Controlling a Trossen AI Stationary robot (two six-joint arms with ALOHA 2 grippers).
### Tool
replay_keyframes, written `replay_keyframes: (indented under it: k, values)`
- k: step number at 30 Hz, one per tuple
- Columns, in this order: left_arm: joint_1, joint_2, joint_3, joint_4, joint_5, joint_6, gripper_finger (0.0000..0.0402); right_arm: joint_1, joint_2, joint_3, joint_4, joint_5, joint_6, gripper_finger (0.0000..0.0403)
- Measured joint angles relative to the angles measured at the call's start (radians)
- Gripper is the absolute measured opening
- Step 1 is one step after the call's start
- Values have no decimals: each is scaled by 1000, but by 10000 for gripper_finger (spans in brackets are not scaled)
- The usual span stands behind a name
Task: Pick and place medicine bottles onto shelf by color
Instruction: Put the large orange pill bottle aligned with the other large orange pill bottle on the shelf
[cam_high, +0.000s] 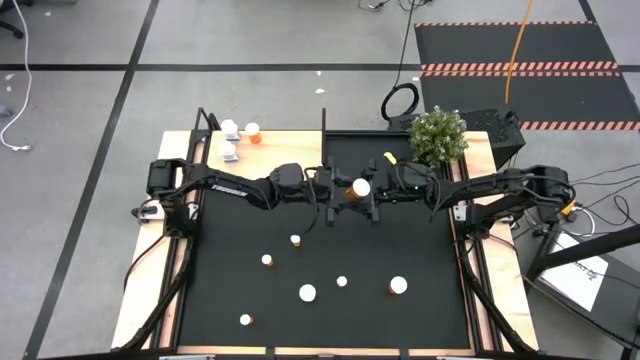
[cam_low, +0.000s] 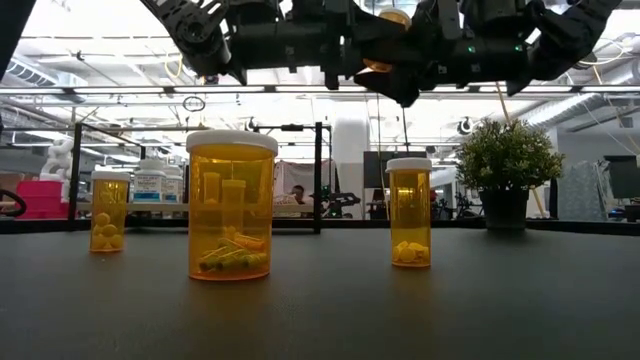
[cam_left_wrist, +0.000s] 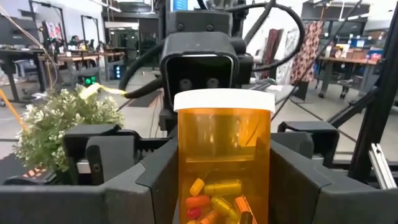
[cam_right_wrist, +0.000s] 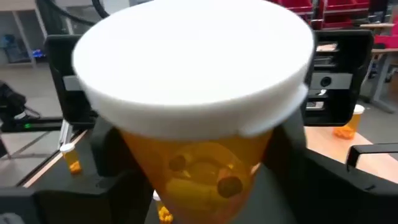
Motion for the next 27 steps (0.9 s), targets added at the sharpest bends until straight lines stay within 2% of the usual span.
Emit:
replay_keyframes:
  k: [9,20,27]
  values:
    - [-1,0,0,-30,3,41,202,-8,0,0,-18,-85,-20,305]
    - [9,0,0,-65,-2,105,202,-27,-1,0,-63,-103,-19,214]
    - [19,-6,0,-100,10,79,203,-29,-1,0,-77,-104,-22,179]
